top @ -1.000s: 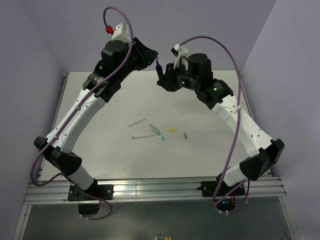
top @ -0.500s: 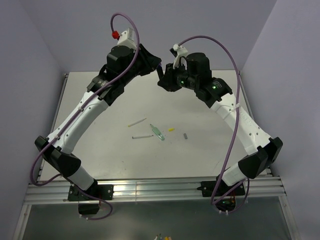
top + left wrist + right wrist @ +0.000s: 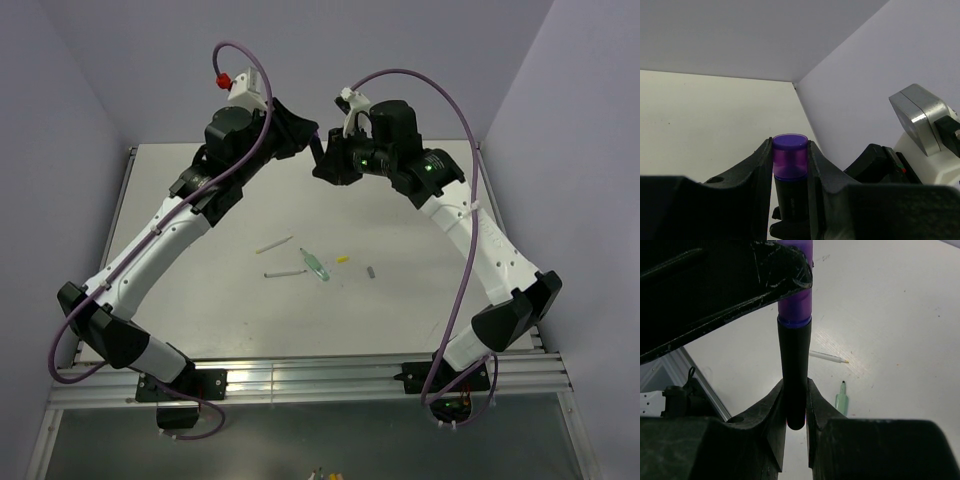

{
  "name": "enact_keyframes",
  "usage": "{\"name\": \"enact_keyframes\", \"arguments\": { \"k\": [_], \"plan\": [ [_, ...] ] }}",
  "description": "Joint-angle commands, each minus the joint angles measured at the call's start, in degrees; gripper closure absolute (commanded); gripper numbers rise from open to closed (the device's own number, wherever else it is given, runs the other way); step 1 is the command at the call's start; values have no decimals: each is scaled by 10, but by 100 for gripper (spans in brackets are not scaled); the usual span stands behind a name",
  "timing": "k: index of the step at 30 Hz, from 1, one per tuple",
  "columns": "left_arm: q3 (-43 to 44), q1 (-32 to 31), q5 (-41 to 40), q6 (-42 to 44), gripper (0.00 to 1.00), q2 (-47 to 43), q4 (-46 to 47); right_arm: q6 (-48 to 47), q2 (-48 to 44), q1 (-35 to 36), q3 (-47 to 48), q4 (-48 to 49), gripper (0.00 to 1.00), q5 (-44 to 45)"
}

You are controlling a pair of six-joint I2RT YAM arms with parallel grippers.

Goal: Insert the pens into the pen caps

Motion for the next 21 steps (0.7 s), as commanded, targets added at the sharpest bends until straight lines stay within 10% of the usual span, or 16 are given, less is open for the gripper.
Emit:
{"name": "enact_keyframes", "arguments": {
  "k": [1, 21],
  "plan": [
    [-20, -24, 67, 4, 83, -10, -38, -14, -6, -4, 52, 93, 100, -21],
    [17, -20, 67, 22, 43, -21, -36, -20, -20, -4, 48, 98, 100, -60]
  ]
}}
